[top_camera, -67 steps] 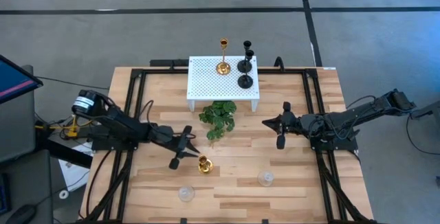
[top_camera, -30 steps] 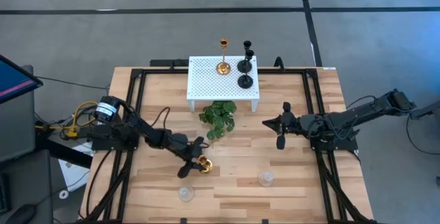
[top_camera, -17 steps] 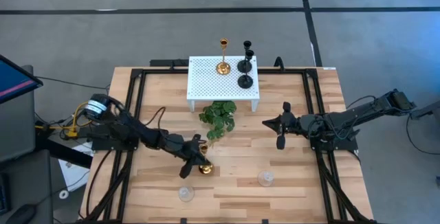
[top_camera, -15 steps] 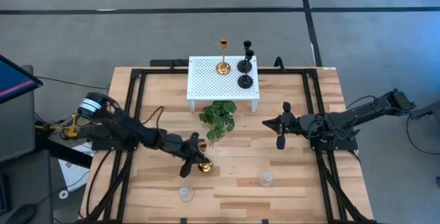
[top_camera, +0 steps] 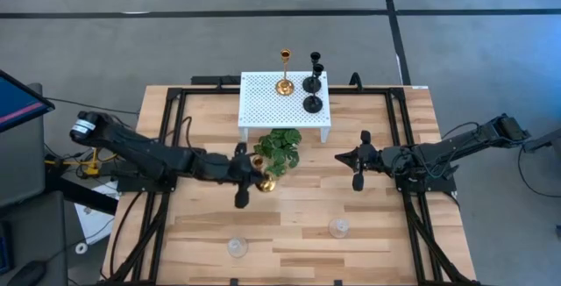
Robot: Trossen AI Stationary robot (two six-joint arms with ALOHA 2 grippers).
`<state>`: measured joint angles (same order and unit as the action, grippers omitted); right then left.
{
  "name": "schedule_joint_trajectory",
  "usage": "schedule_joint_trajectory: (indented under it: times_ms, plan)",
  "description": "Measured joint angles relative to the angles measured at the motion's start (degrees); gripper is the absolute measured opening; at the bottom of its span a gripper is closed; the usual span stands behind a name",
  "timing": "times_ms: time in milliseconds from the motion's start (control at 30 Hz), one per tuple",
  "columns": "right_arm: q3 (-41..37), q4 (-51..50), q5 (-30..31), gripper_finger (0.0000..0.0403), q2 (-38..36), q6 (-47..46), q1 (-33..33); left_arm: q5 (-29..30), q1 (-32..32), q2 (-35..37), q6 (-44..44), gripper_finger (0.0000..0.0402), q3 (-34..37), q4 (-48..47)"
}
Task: Pick & Place candle stick holders
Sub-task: Put the gold candle holder on the shelf aligned with the other gold candle holder
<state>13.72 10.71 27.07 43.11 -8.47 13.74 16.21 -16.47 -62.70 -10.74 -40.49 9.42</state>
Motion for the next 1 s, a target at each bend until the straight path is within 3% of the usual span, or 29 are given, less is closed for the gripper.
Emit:
schedule_joint_trajectory:
  times_ms: [300, 567, 700, 1000]
  plan:
    - [0.0, -0.01, 0.0, 0.0, 0.0, 0.0, 0.0, 1.66, 12.09, -1.68, 7.36, 0.0016, -9.49, -2.12]
    - [0.0, -0.06, 0.0, 0.0, 0.0, 1.07, 0.0, -0.6, 22.54, -5.59, 7.48, 0.0016, -15.02, -2.04]
    - [0.0, -0.03, 0.0, 0.0, 0.0, 1.36, 0.0, -4.0, 25.67, -8.98, 7.49, 0.0017, -17.97, -1.72]
    - [0.0, -0.03, 0.02, 0.0, 0.0, 1.38, 0.0, -4.05, 30.9, -14.45, 7.49, 0.0017, -22.3, -1.85]
